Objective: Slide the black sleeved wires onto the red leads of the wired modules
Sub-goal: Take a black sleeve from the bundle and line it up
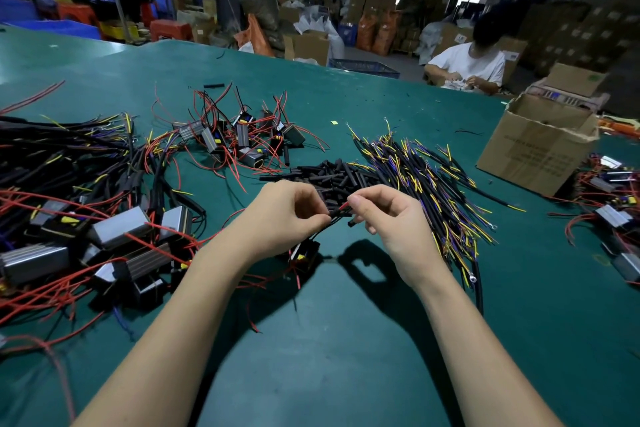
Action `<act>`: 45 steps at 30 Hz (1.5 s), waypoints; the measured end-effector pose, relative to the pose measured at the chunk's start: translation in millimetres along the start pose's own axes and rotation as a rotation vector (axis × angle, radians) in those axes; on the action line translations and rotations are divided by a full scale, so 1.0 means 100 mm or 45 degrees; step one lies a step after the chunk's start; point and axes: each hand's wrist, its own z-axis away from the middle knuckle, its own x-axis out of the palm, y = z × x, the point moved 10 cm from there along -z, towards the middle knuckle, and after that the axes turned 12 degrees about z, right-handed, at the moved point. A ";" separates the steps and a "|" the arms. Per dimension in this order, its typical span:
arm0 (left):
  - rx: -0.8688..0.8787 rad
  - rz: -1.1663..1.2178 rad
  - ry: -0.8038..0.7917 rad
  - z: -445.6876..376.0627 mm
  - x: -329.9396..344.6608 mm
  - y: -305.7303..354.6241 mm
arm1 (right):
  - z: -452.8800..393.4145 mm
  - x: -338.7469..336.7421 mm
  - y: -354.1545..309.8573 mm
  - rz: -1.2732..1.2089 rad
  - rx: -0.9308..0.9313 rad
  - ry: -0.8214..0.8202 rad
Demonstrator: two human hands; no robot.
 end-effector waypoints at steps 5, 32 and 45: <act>-0.106 0.022 -0.129 0.01 0.03 -0.14 | 0.01 0.06 0.04 0.008 0.027 0.011; 0.032 0.711 0.039 -0.06 0.21 -0.17 | 0.00 -0.02 0.23 -0.252 0.146 0.081; 0.024 0.562 0.474 -0.05 -0.02 -0.29 | -0.45 -0.44 0.40 0.332 0.307 0.272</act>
